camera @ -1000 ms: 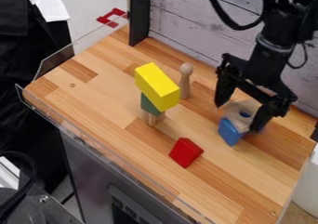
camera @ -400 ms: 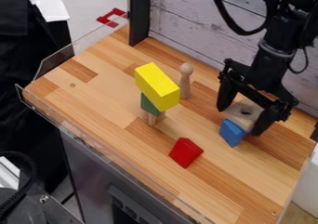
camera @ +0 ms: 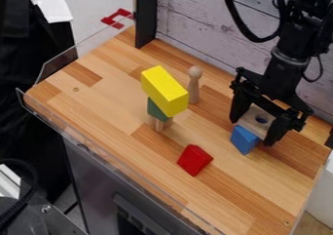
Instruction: Move the wooden block to the top of the yellow block
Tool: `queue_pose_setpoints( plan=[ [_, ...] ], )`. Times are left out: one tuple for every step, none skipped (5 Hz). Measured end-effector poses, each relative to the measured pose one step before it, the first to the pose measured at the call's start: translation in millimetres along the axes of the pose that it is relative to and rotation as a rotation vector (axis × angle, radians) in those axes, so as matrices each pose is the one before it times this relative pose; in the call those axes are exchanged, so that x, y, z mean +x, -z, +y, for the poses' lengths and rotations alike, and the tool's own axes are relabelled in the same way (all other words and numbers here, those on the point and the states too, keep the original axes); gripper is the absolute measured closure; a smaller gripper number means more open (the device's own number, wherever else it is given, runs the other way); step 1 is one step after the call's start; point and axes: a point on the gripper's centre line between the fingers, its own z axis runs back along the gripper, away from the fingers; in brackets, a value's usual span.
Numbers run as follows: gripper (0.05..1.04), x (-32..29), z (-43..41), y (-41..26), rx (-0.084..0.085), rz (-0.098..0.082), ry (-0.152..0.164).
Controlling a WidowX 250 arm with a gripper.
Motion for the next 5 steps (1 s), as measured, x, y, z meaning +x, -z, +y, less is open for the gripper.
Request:
queue_pose_setpoints(
  plan=[
    [0.253,0.29,0.47,0.5,-0.0003,0.0,-0.0031],
    [0.253,-6.57,5.14,-3.98,-0.007,0.0008,-0.0413],
    [0.253,-12.13,13.3,-35.79,-0.0483,-0.0697,-0.0678],
    [0.253,-13.35,14.0,-24.92,-0.0445,-0.0409,-0.0661],
    [0.253,-19.37,15.23,-16.67,-0.0164,0.0002,-0.0656]
  ],
)
